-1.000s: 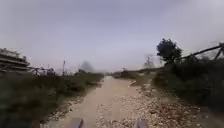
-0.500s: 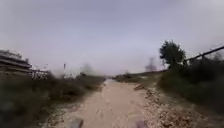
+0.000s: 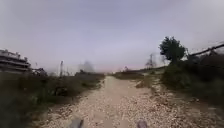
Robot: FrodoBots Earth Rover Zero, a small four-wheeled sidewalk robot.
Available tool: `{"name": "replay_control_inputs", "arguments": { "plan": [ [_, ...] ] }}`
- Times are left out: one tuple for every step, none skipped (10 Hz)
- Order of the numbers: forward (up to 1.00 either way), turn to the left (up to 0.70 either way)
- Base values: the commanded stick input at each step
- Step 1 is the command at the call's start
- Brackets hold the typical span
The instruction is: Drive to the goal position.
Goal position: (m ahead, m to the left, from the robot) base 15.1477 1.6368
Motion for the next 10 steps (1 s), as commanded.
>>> {"name": "replay_control_inputs", "arguments": {
  "plan": [
    [0.7, 0.0],
    [0.7, 0.0],
    [0.7, 0.0],
    [0.7, 0.0],
    [0.7, 0.0],
    [0.7, 0.0],
    [0.7, 0.0],
    [0.7, 0.0],
    [0.7, 0.0],
    [0.7, 0.0]
  ]
}}
